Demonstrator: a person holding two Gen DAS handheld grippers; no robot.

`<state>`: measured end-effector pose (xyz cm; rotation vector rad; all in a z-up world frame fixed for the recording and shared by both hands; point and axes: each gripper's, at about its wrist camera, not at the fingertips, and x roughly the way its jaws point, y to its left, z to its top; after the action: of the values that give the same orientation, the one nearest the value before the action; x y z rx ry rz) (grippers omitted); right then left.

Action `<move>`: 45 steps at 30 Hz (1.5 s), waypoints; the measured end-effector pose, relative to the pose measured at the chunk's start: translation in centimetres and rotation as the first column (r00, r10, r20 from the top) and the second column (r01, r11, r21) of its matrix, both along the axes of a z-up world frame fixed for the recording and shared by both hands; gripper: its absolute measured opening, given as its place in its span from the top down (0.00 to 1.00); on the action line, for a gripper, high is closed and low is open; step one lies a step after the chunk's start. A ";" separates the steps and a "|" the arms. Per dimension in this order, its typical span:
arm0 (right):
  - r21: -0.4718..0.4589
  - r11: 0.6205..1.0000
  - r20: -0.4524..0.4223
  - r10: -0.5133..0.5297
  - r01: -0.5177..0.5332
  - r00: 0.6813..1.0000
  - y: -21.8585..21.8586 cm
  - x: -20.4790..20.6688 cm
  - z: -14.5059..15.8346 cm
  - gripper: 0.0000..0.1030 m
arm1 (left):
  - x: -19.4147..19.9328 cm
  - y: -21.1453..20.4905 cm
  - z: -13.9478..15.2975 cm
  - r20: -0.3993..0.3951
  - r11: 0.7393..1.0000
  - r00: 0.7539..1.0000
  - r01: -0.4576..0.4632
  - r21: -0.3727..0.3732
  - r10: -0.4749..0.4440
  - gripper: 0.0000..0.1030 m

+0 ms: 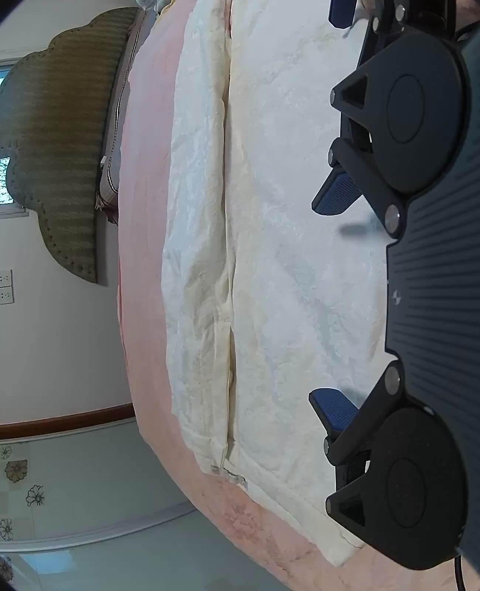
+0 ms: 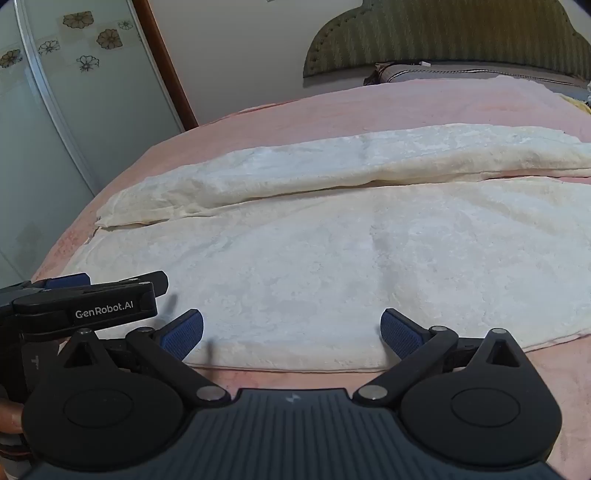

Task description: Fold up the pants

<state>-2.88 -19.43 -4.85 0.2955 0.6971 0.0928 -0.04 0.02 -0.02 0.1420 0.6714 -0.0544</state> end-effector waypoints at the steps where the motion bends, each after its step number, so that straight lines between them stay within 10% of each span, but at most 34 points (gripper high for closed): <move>1: -0.009 1.000 0.007 0.000 0.000 1.000 0.1 0.0 0.0 0.00 | 0.0 0.0 0.0 0.001 1.000 1.000 0.004 -0.004 -0.004 0.01; 23: -0.160 0.985 0.024 -0.067 0.071 0.997 -1.1 -1.7 -1.1 0.00 | -2.5 1.2 -0.9 -0.004 0.997 1.000 0.006 -0.083 -0.007 0.01; 45: -0.097 0.992 0.076 -0.075 0.082 0.994 -2.2 -2.9 -1.6 0.00 | -4.5 -0.3 -1.4 0.019 0.991 0.993 0.115 -0.074 -0.114 0.03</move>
<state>-5.81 -21.67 -6.49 0.2218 0.6157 -0.0066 -4.53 -0.30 -1.41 0.1083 0.6454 -0.1887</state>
